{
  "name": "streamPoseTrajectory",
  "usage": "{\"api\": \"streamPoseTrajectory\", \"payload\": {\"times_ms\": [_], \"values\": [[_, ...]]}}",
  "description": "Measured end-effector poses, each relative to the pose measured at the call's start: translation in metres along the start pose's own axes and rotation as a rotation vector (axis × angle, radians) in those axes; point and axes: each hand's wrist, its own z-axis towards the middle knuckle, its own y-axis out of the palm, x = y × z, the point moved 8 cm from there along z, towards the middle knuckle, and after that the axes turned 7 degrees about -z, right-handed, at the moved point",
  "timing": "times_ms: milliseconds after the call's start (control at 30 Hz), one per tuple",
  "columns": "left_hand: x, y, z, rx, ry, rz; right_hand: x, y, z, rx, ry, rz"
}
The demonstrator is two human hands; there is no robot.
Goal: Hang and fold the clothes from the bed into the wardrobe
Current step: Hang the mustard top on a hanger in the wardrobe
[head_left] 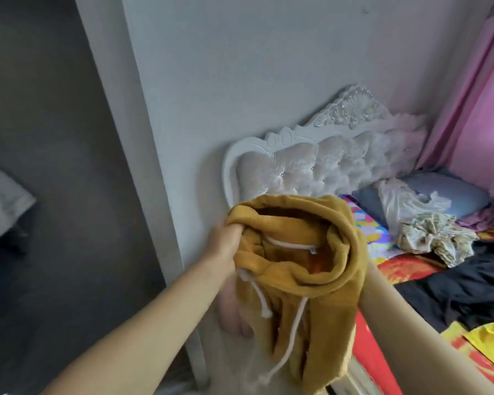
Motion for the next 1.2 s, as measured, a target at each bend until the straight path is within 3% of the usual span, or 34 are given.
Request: {"api": "streamPoseTrajectory", "payload": {"times_ms": [67,133,200,267,367,467,533,700,833,933,1033,1200], "values": [[0.021,-0.013,-0.021,0.009,0.096,0.113,-0.027,0.011,-0.013,0.015,-0.072,0.096],[0.026,-0.031,-0.040,0.061,0.133,0.135,-0.061,0.025,-0.039,0.041,-0.262,-0.033],[0.022,-0.054,-0.053,0.151,0.130,0.142,-0.075,0.068,-0.084,-0.165,-0.514,-0.278],[0.017,-0.073,-0.064,0.214,0.093,0.144,-0.045,0.123,-0.124,-0.459,-0.680,-0.750],[0.029,-0.107,-0.095,0.306,0.113,0.143,0.046,0.179,-0.150,-0.752,-0.648,-1.430],[0.044,-0.154,-0.124,0.383,0.143,0.153,0.101,0.200,-0.166,-0.788,-0.589,-1.620],[0.055,-0.189,-0.142,0.425,0.149,0.193,0.105,0.220,-0.176,-0.769,-0.661,-1.555],[0.094,-0.276,-0.176,0.523,0.254,0.354,0.065,0.284,-0.208,-0.707,-0.682,-1.097],[0.126,-0.362,-0.196,0.699,0.287,1.060,0.024,0.329,-0.220,-0.625,-0.484,-0.756],[0.133,-0.410,-0.184,0.715,0.213,1.325,0.000,0.376,-0.244,-0.643,-0.468,-0.694],[0.135,-0.433,-0.153,0.580,0.190,1.312,-0.010,0.425,-0.273,-0.707,-0.525,-0.674],[0.114,-0.410,-0.086,0.147,0.241,0.882,-0.014,0.480,-0.300,-0.710,-0.656,-0.643]]}}
